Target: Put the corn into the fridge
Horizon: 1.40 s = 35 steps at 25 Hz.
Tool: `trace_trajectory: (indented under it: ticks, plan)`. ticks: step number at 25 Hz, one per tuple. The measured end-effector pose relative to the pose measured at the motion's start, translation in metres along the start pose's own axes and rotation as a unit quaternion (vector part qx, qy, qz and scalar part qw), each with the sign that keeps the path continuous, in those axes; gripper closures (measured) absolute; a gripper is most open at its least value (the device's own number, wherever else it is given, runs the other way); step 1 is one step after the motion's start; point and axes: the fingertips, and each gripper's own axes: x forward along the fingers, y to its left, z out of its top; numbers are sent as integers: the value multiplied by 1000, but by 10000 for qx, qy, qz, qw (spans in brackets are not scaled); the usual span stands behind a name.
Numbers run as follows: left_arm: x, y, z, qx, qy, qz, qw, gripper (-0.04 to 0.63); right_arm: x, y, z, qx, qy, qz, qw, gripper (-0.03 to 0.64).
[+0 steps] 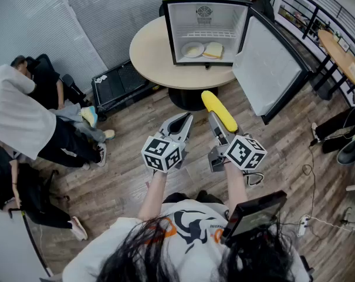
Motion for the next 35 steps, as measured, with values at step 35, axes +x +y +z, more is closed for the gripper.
trace_trajectory:
  ticks: [35]
  plan:
    - [59, 6, -20, -13, 64, 379, 9993, 583, 28, -62, 17, 153, 364, 294, 9988, 354]
